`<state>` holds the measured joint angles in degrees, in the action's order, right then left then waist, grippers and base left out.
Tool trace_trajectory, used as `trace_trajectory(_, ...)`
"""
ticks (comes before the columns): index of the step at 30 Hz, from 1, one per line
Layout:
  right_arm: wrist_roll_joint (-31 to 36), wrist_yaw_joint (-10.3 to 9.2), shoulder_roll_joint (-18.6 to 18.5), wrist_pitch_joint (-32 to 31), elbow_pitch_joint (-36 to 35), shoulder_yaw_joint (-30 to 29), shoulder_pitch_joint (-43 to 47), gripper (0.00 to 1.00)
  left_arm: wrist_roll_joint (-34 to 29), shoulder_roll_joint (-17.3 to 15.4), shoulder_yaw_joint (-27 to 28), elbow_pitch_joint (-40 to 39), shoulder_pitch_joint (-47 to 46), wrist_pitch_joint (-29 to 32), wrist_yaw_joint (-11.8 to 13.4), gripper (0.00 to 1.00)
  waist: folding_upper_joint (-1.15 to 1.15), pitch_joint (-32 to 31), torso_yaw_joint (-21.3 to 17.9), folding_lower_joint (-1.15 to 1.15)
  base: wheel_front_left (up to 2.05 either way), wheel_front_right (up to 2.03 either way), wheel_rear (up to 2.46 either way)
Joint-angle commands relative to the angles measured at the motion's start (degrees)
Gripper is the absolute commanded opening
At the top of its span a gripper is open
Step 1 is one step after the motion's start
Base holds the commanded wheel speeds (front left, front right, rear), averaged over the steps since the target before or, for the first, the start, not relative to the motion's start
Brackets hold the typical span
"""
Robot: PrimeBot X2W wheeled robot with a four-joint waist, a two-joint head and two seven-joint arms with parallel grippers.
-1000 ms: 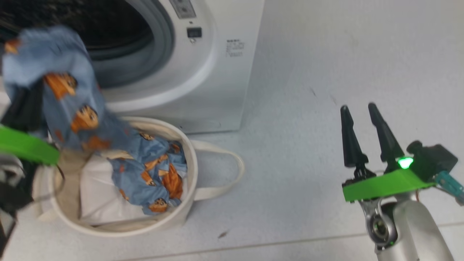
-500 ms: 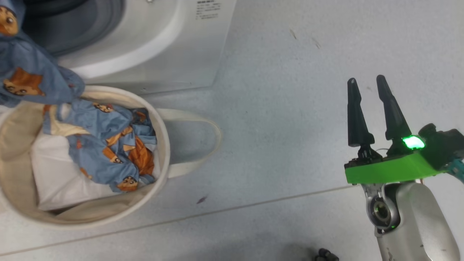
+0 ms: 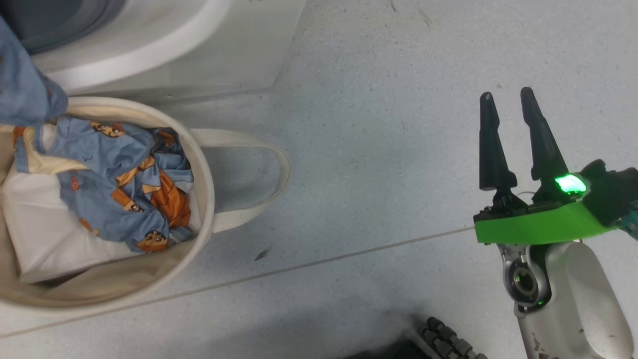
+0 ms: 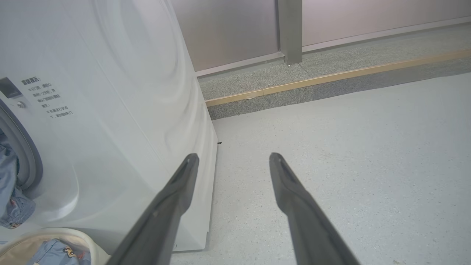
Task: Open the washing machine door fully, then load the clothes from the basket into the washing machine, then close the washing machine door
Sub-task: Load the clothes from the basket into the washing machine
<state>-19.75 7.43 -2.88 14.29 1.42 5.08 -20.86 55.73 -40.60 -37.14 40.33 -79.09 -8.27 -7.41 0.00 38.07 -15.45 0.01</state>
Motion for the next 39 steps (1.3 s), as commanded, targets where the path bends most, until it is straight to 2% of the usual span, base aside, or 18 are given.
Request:
trace_trajectory(1,-0.23,0.06,0.01,0.69,-1.93,1.34,0.11,1.00,0.05,-3.74,1.36,-0.74,-3.83,-1.54,-0.07,0.00,0.00,0.27,-0.06,-0.01,0.00,0.00,0.00)
trace_trajectory(6,-0.19,0.06,0.01,0.70,-2.40,1.67,-0.05,1.00,-0.57,-3.66,-2.16,0.00,-10.39,-5.56,-0.07,0.00,0.00,1.15,-0.16,-0.01,0.00,0.00,0.00)
trace_trajectory(9,-0.27,0.06,0.01,0.70,-2.64,1.78,-0.03,1.00,-0.87,-3.72,-2.39,-0.22,-13.62,-6.57,-0.07,0.00,0.00,1.57,-0.24,-0.01,0.00,0.00,0.00)
trace_trajectory(11,-0.41,0.06,0.01,0.70,-2.82,1.83,-0.06,1.00,-1.81,-3.82,-0.52,-1.72,-15.50,-6.68,-0.07,0.00,0.00,2.03,-0.35,-0.01,0.00,0.00,0.00)
trace_trajectory(16,-0.68,0.06,0.01,0.70,-2.98,2.05,-0.28,1.00,-6.26,-3.21,8.22,-7.15,-15.08,-6.71,-0.07,0.00,0.00,2.87,-0.40,-0.01,0.00,0.00,0.00)
trace_trajectory(21,-0.61,0.06,0.01,0.71,-2.80,2.04,-0.31,1.00,-7.94,-1.98,10.35,-7.57,-11.18,-6.72,-0.07,0.00,0.00,2.81,-0.03,-0.01,0.00,0.00,0.00)
trace_trajectory(23,-0.44,0.06,0.01,0.71,-2.61,2.04,-0.38,1.00,-7.21,-1.25,10.05,-5.05,-8.14,-6.72,-0.07,0.00,0.00,2.47,0.24,-0.01,0.00,0.00,0.00)
trace_trajectory(24,-0.33,0.06,0.01,0.71,-2.50,1.99,-0.33,1.00,-6.55,-1.03,8.59,-3.50,-7.17,-6.72,-0.07,0.54,0.00,2.24,0.37,-0.01,0.00,0.00,0.00)
trace_trajectory(25,-0.20,0.06,0.01,0.71,-2.40,1.93,-0.26,1.00,-6.30,-1.11,6.96,-2.44,-6.80,-6.72,-0.07,1.00,0.00,2.06,0.52,-0.01,0.00,0.00,0.00)
trace_trajectory(31,0.66,0.06,0.01,0.71,-1.72,1.69,-0.11,1.00,-1.42,-0.62,-0.55,3.79,-5.61,-5.72,-0.07,1.00,0.00,0.84,1.77,-0.01,0.00,0.00,0.00)
trace_trajectory(39,1.57,0.06,0.01,0.71,-0.19,2.11,-0.61,1.00,4.57,0.48,-6.44,8.86,-2.30,-4.11,-0.07,1.00,0.00,-2.38,3.61,-0.01,0.00,0.00,0.00)
